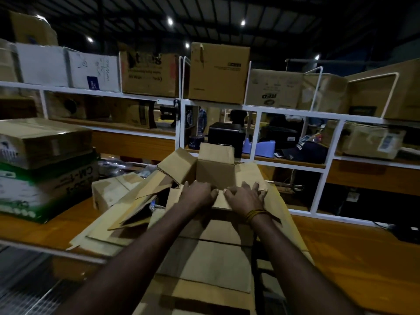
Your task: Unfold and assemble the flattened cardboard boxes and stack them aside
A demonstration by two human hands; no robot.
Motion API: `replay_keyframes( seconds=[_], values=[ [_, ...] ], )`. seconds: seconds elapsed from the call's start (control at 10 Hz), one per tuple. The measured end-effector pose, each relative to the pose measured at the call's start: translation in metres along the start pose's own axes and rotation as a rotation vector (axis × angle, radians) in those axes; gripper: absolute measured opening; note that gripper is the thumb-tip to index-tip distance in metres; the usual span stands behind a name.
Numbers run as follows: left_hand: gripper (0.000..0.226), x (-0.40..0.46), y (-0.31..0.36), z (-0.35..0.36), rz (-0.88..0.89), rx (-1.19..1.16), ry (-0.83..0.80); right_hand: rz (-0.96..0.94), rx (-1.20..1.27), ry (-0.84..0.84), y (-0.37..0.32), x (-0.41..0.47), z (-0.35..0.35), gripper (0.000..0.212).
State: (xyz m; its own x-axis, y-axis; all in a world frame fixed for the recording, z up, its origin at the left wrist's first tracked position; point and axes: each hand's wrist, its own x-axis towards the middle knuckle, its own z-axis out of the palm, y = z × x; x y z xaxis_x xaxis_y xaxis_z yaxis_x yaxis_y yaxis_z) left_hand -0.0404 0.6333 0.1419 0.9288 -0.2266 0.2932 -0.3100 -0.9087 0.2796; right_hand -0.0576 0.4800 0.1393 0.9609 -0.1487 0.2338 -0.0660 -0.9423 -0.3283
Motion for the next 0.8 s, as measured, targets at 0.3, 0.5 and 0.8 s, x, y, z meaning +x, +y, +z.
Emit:
replay_keyframes(
  seconds=[0.3, 0.5, 0.8],
  values=[
    [0.043, -0.04, 0.004, 0.005, 0.014, 0.07, 0.106, -0.168, 0.221, -0.092, 0.005, -0.045, 0.004, 0.046],
    [0.056, -0.088, 0.0, 0.023, 0.064, 0.188, 0.053, -0.136, 0.223, -0.083, 0.003, -0.09, 0.008, 0.052],
    [0.059, -0.145, -0.013, 0.023, 0.068, 0.085, -0.008, -0.03, 0.177, -0.239, -0.009, -0.187, 0.008, 0.061]
  ],
)
